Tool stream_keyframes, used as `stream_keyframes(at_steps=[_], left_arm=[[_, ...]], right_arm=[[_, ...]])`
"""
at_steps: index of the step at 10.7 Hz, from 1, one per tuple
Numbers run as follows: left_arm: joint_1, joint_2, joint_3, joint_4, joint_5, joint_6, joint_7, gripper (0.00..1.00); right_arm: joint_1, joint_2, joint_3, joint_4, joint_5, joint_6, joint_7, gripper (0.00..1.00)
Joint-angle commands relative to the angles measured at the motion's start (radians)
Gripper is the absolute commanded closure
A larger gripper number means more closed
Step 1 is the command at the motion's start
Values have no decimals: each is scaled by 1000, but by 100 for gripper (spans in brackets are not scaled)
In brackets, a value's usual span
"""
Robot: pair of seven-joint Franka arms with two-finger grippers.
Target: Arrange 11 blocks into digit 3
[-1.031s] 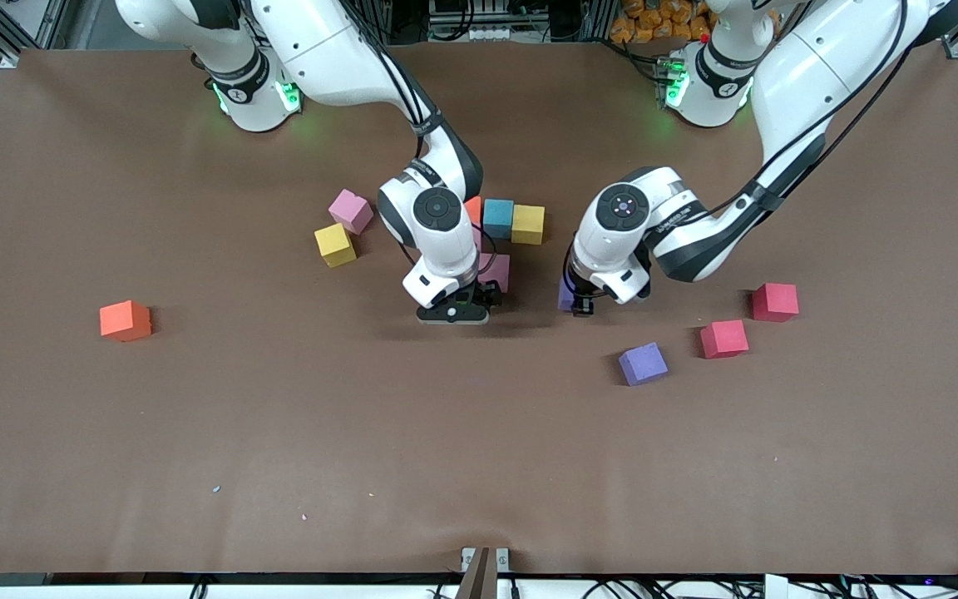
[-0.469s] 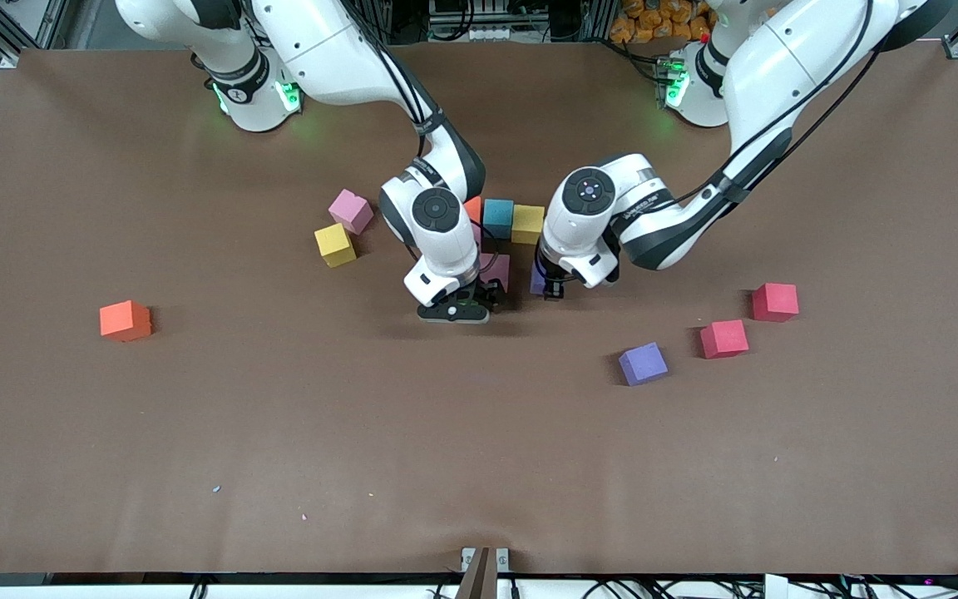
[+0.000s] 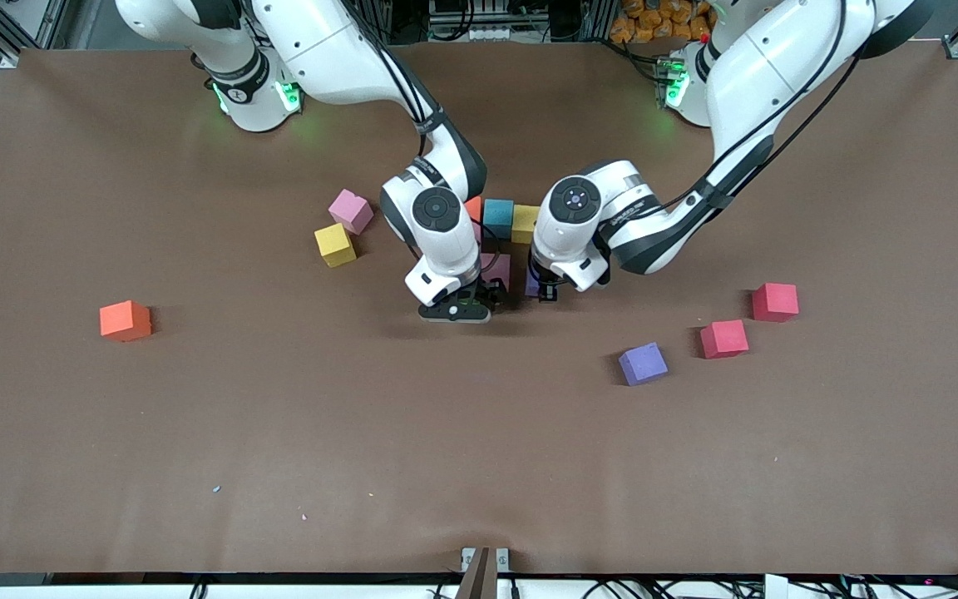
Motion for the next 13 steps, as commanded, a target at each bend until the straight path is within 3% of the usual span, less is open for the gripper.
stream_keyframes(at_steps=[1, 5, 8, 13], left_arm=[[-30, 12, 17, 36, -25, -17, -9, 100], [-59, 38, 22, 49, -14, -15, -5, 100], [-99, 58, 60, 82, -12, -15, -6, 100], [-111, 69, 63, 86, -6, -8, -6, 100]], right_arm=[[-12, -43, 1, 20, 2, -93, -60, 0], [-32, -106, -31, 62, -1, -248, -156, 0], [-48, -189, -94, 53, -1, -379, -322, 0], [-46, -315, -149, -154, -18, -358, -388, 0]])
